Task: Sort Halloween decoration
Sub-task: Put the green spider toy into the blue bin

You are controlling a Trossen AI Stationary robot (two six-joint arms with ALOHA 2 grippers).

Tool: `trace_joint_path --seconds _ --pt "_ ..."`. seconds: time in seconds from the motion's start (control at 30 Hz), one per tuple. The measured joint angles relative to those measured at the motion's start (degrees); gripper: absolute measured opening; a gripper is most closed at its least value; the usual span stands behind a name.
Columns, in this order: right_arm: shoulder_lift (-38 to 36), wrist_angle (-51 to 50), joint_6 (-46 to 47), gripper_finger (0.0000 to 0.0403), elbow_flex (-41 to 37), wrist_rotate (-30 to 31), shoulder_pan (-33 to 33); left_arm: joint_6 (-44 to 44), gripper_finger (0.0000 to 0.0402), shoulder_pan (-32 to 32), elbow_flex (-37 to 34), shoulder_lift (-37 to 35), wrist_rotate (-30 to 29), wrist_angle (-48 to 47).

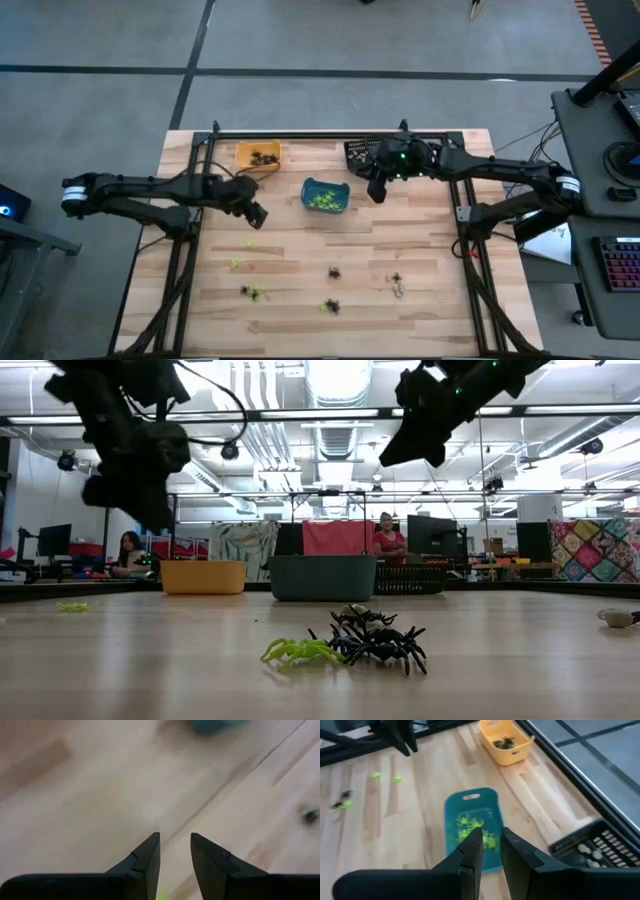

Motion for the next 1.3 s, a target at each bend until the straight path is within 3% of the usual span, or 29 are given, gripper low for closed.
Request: trace_joint_path --seconds 0.13,0.57,1.0,1.3 --pt "0.21 -0.01 -0.03 0.0059 0.0 0.0 1.72 -3.09 0.0091 -3.43 4.87 6.35 -0.03 -7.62" --pt "0.47 -0.15 -0.36 0.0059 -0.19 0.04 2.91 -12.61 0.0091 -14.71 10.86 23.61 4.9 -14.5" --pt "0.47 -0.49 -0.25 0.0059 -0.61 0.06 4.11 -14.91 0.0125 -15.48 11.03 30.26 3.75 -15.77" --pt "0.49 -0.5 -0.2 0.0059 -0.66 0.07 4.18 -14.17 0.0126 -15.95 11.08 34.8 3.35 -11.9"
